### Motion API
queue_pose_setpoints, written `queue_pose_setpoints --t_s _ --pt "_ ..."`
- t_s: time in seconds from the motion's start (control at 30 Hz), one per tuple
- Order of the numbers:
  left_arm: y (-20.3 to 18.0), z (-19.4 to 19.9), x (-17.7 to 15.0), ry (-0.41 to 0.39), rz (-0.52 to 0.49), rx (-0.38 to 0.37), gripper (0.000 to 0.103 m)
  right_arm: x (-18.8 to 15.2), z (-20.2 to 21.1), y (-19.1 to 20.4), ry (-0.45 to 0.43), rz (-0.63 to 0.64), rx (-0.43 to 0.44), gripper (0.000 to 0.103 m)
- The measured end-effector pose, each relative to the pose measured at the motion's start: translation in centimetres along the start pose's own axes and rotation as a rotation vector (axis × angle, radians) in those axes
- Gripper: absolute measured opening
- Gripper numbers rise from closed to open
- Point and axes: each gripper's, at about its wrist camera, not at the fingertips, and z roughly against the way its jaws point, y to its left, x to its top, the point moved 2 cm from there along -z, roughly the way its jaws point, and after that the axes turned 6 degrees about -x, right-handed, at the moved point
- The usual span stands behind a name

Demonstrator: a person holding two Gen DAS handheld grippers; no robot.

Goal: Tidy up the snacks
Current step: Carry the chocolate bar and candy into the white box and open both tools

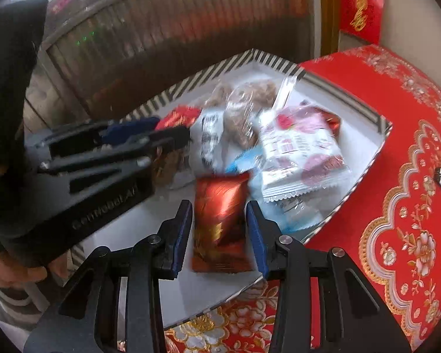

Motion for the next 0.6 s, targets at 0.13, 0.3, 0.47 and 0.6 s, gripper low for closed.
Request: queue_pose_setpoints --t_s 0.13,0.3,0.47,0.6 --pt "0.1 -0.2 0.1 0.002 0.012 0.016 0.060 0.1 0.6 -0.3 -0.023 -0.002 -0.003 0.060" --pt "0.0 0.2 0.3 -0.014 0.029 0.020 0.079 0.1 1.6 -1.2 -0.046 -0.022 0.009 0.060" --pt "-0.7 0.7 0.5 -0.032 0.027 0.028 0.085 -0.2 2.9 -2.8 -0.065 -0.080 0.020 0.060" --pt "-1.4 1.3 0.8 -0.047 0.028 0.016 0.087 -0.5 4.3 -4.0 -0.089 -0.121 0.019 0.060"
